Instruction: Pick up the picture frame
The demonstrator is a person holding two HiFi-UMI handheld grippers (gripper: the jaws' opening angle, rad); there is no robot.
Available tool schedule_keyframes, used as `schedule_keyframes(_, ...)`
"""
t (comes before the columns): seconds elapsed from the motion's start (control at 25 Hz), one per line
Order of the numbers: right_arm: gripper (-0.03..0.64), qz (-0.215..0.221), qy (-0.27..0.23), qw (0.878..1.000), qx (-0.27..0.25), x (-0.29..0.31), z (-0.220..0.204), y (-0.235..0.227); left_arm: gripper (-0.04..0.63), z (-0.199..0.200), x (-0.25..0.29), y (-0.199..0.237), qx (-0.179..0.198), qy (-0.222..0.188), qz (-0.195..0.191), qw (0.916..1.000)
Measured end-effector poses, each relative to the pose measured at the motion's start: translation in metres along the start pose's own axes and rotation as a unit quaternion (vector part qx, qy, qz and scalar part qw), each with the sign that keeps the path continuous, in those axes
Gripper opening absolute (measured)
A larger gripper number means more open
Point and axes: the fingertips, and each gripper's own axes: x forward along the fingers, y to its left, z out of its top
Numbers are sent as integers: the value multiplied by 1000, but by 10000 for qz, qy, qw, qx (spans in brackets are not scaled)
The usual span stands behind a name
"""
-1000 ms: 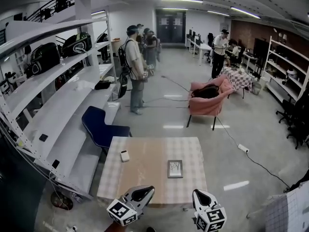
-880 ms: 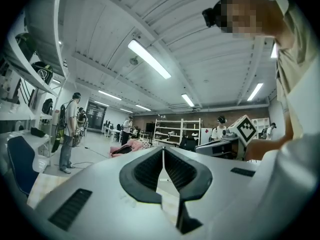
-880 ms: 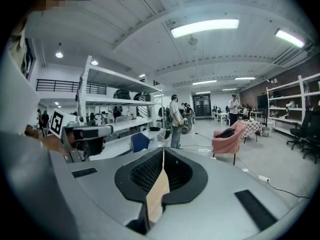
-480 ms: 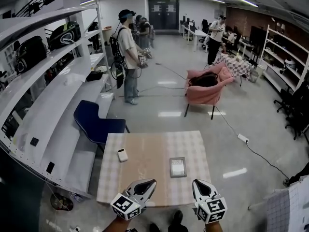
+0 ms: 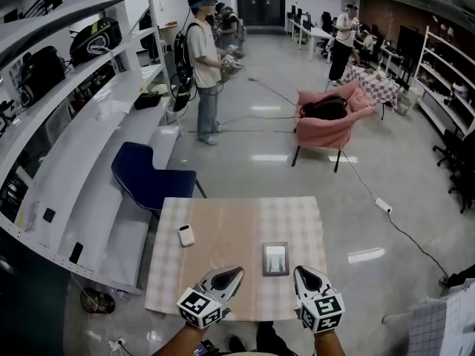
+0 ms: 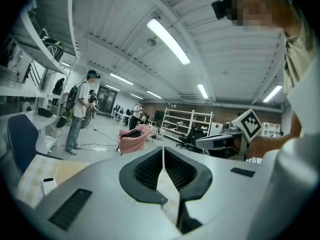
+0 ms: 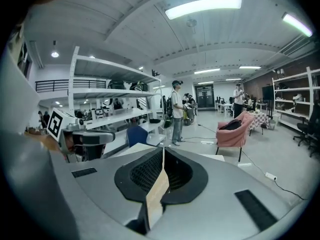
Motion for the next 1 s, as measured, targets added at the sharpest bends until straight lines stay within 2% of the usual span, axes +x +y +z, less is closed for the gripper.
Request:
schedule_keyframes(0.52, 28, 208, 700, 9973, 115, 84, -55, -50, 23, -64, 82, 48, -509, 674, 266, 9961)
schedule_keyframes(0.76, 29, 220, 1109, 9932, 292, 115, -95, -70, 25, -108, 111, 64, -856, 1077, 349, 9899)
schedule_keyframes(1.0, 29, 342, 1549, 9860, 520, 140, -137, -82, 25, -153, 135, 77, -1194, 1514, 445, 9802)
